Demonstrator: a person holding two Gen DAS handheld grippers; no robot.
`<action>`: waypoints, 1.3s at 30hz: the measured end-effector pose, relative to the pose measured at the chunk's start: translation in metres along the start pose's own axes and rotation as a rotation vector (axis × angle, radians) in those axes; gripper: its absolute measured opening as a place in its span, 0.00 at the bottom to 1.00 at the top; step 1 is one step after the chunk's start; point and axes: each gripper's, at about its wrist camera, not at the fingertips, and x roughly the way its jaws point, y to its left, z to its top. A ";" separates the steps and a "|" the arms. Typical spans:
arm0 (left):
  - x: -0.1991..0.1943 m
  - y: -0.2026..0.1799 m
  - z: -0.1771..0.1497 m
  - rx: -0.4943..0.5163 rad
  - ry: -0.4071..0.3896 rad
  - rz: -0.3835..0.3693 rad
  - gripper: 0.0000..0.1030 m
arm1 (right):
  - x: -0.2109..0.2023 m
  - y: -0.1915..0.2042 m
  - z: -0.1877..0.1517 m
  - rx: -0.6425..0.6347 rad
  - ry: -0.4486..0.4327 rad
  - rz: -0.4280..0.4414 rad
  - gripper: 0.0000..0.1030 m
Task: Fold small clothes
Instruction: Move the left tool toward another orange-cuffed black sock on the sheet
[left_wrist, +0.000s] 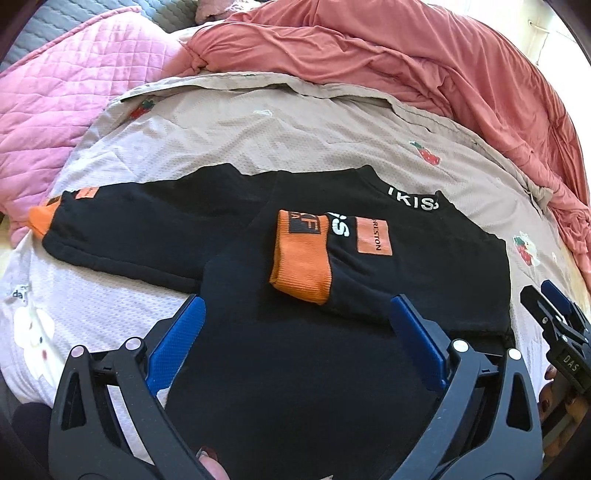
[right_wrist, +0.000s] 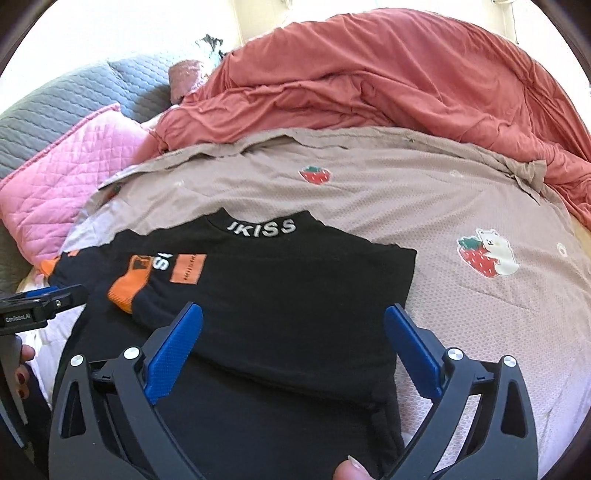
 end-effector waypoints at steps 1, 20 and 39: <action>-0.001 0.002 -0.001 0.000 -0.002 0.002 0.91 | -0.002 0.003 -0.001 -0.004 -0.007 0.000 0.95; -0.016 0.056 0.001 -0.058 -0.056 0.033 0.91 | -0.026 0.061 -0.016 -0.039 -0.045 -0.004 0.95; -0.022 0.171 0.014 -0.248 -0.094 0.149 0.91 | -0.011 0.169 -0.012 -0.133 0.036 0.054 0.96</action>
